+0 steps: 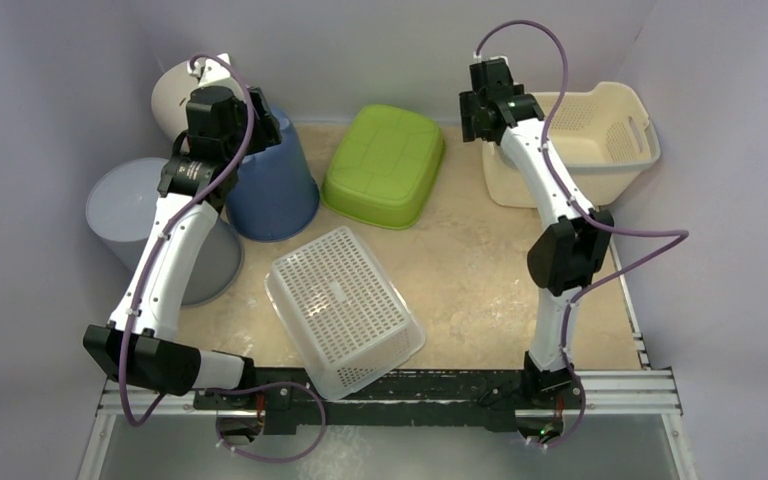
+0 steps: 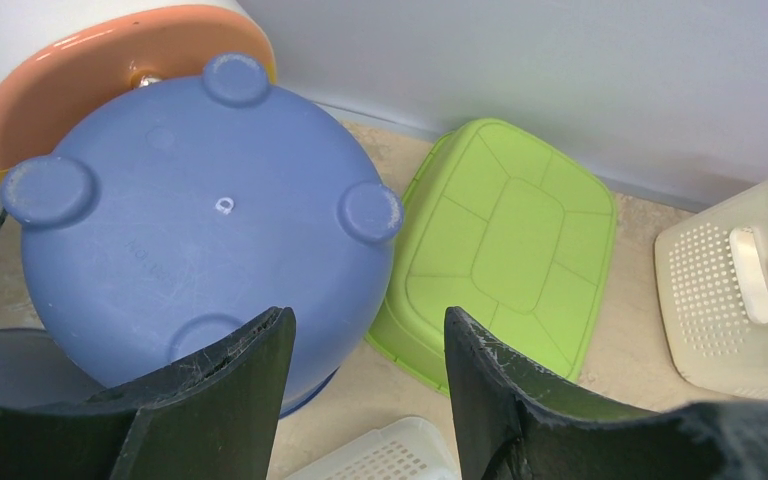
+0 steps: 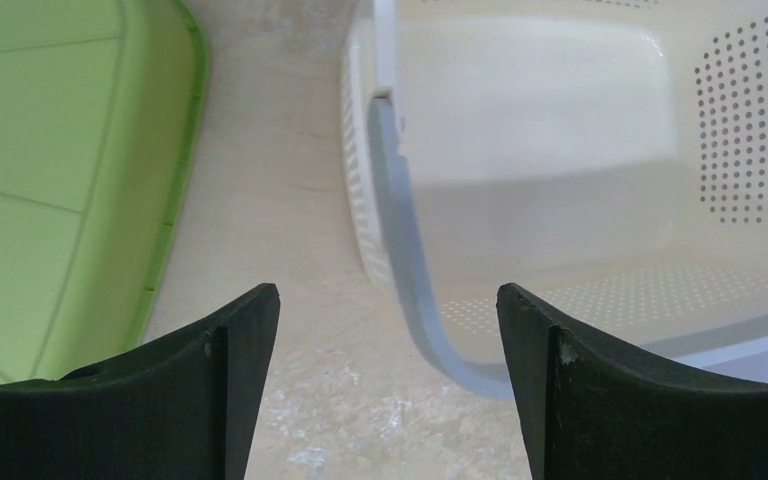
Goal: Turn the large container upside down
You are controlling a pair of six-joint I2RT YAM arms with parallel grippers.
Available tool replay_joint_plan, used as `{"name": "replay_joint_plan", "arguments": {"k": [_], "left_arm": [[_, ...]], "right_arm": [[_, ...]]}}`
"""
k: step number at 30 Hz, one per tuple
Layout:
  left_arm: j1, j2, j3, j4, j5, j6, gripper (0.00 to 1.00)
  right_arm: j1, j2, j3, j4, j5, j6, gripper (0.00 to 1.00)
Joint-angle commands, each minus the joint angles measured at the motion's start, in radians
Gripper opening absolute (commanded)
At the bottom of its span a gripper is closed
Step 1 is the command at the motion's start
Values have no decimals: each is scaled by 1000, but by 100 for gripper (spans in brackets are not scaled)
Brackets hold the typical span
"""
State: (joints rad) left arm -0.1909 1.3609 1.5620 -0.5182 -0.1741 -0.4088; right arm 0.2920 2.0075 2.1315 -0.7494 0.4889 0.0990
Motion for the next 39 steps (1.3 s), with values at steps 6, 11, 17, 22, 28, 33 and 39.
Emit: {"name": "replay_joint_plan", "arguments": {"k": [6,11,17,22,28,33,39], "left_arm": [[14,-17,-17,48,-2,0,56],[18,-16,-22,46,-1,4,56],[21,-25,-30,38,-6,9,56],[22,-35,-30,26,-12,17,56],[24,-43,-24,16,-14,26,56],[24,-50,-18,14,-17,29,56],[24,-52,-6,15,-11,25,56]], "right_arm": [[-45,4,-47,29,6,-32,78],[-45,-5,-126,71,-47,-25,68],[-48,-2,-179,93,-56,-19,55],[-48,-6,-188,102,-76,-3,19],[-50,-33,-141,110,-139,6,0],[-55,-62,-37,115,-225,28,0],[-62,-48,173,66,-366,89,0]]}}
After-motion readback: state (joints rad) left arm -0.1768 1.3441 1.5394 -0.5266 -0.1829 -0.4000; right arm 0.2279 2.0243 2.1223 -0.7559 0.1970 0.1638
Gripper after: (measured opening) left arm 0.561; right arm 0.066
